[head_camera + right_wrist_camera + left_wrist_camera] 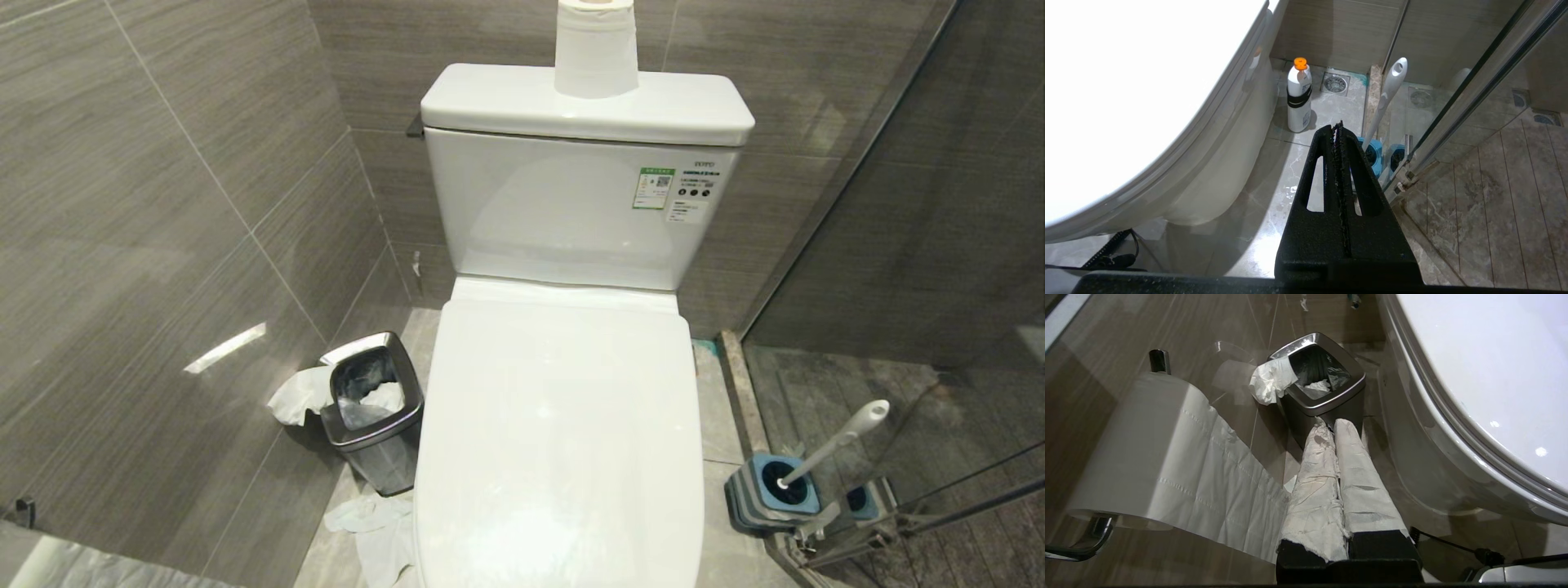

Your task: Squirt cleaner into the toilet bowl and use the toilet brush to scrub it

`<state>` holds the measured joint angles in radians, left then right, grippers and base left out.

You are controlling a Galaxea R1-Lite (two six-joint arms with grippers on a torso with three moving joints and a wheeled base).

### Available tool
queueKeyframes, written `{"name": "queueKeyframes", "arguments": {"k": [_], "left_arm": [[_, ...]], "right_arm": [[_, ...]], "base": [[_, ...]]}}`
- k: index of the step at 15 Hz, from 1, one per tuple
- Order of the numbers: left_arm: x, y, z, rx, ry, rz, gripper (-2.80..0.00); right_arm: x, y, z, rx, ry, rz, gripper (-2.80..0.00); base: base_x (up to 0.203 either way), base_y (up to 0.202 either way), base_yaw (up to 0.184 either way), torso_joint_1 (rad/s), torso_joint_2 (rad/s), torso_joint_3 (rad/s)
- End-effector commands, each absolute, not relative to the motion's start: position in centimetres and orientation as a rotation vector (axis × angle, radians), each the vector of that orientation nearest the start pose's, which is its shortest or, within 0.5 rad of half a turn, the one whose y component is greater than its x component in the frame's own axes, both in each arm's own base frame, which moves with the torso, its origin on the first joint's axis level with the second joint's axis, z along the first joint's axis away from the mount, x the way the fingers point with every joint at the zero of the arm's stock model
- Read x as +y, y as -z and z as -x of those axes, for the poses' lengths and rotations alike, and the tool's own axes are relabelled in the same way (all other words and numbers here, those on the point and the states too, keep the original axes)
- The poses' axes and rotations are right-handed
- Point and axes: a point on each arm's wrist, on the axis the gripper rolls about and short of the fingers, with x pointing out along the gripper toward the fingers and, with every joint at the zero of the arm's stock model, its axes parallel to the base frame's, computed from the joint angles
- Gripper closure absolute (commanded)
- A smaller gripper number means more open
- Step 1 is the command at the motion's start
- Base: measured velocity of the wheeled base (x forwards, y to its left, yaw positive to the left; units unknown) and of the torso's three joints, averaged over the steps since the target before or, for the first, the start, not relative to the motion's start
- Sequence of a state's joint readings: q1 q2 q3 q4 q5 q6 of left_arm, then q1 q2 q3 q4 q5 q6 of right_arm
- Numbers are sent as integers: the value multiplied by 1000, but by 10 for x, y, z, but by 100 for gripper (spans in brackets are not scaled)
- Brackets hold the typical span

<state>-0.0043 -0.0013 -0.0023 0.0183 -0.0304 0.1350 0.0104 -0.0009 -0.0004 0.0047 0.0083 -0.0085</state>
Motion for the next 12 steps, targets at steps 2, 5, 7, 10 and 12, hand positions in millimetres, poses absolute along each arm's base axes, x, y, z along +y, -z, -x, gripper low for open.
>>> {"name": "queueKeyframes", "arguments": {"k": [2,5,7,10,12], "left_arm": [[-1,-74,23,18,60,-129,0],[-1,-74,23,16,59,-128,0],[-1,-74,23,14,52,-125,0],[-1,-74,23,15,48,-90,0],[-1,-74,23,13,45,-56,0]], "right_arm": [[0,-75,23,3,-20,9,0],[0,-75,23,4,-20,9,0],[0,-75,23,3,-20,9,0],[0,-75,23,3,-20,9,0],[0,-75,23,4,-21,9,0]], "base": [[0,0,0,0,0,0],[0,0,0,0,0,0],[0,0,0,0,0,0],[0,0,0,0,0,0],[0,0,0,0,0,0]]}}
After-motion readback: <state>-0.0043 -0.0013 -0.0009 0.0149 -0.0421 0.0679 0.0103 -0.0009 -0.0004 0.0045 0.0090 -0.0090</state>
